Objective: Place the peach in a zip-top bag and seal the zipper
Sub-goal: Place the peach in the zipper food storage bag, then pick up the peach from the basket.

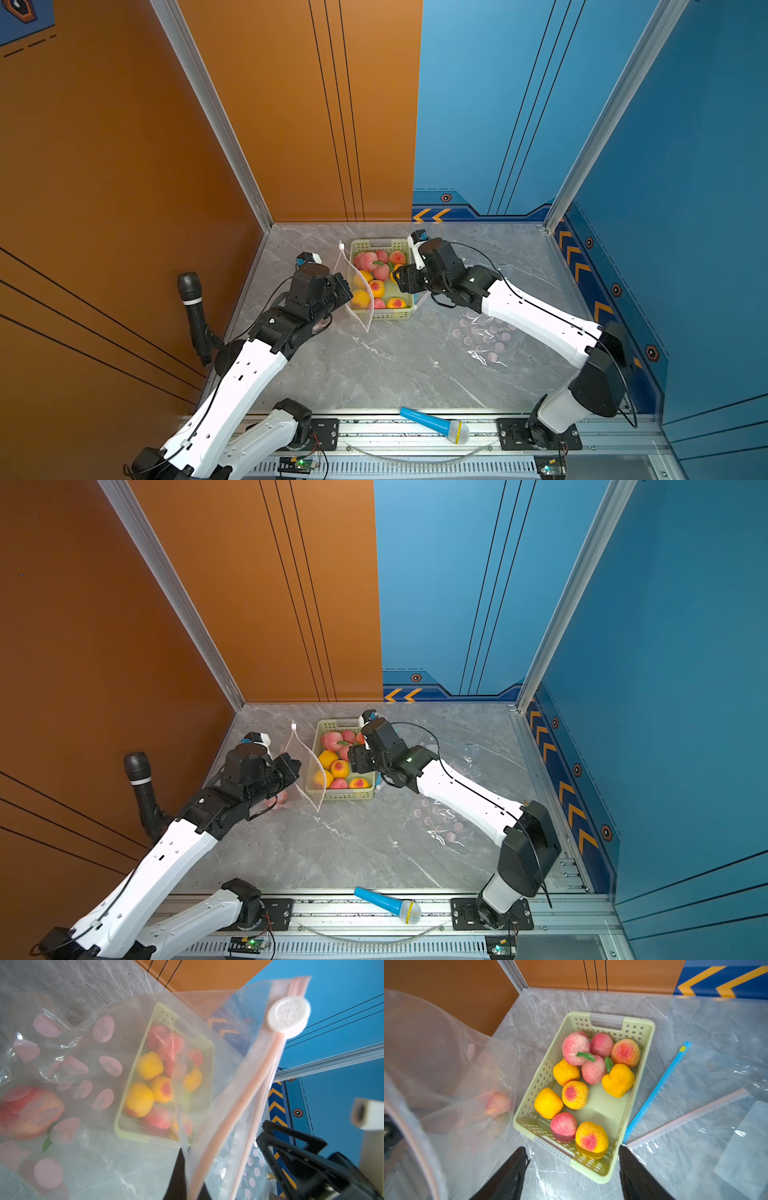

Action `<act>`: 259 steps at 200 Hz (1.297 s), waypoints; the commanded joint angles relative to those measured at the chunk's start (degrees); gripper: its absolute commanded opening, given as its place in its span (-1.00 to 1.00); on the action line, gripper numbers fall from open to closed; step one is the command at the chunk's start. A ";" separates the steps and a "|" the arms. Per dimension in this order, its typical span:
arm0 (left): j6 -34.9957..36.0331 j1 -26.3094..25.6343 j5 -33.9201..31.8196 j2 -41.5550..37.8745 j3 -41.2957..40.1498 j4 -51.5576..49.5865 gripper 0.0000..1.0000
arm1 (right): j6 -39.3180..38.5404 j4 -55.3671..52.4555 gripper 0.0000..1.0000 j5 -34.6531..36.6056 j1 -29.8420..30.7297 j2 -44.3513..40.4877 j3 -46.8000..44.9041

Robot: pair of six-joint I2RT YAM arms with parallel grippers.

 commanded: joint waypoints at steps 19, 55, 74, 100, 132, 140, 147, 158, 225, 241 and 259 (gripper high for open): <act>0.53 1.52 -4.06 -0.98 -1.62 -2.67 -1.00 | -3.27 -6.03 0.49 -2.90 1.87 10.04 8.20; 0.32 3.40 -2.92 -2.34 -3.26 -2.72 -1.00 | -3.90 -7.05 0.51 -3.34 2.67 18.36 14.59; 0.27 3.99 -2.91 -3.44 -4.25 -2.72 -1.00 | -4.33 -6.88 0.54 -3.99 3.09 21.69 17.19; 0.01 4.97 -2.38 -4.42 -5.21 -2.72 -1.00 | -5.26 -6.96 0.47 -5.55 3.65 26.88 21.92; 0.09 5.42 -1.47 -4.37 -5.66 -2.70 -1.00 | -6.84 -9.02 0.41 -6.90 4.62 32.51 27.94; 0.22 5.56 -1.22 -4.22 -5.62 -2.72 -1.00 | -7.23 -9.71 0.40 -7.03 4.93 34.03 29.41; 0.31 5.53 -1.01 -4.18 -5.66 -2.71 -1.00 | -7.49 -10.18 0.38 -7.12 5.13 35.09 30.47; 0.40 5.53 -0.75 -4.10 -5.65 -2.76 -1.00 | -7.50 -10.78 0.36 -7.37 5.22 36.44 31.93; 0.53 5.62 -0.30 -3.78 -5.87 -2.71 -1.00 | -8.43 -13.38 0.33 -8.35 5.37 42.36 37.43; 0.49 5.60 -0.24 -3.85 -5.83 -2.68 -1.00 | -8.94 -14.88 0.37 -7.78 5.35 44.16 39.36; 0.36 5.67 -0.30 -3.86 -5.84 -2.63 -1.00 | -9.78 -15.96 0.45 -7.06 5.35 45.99 40.94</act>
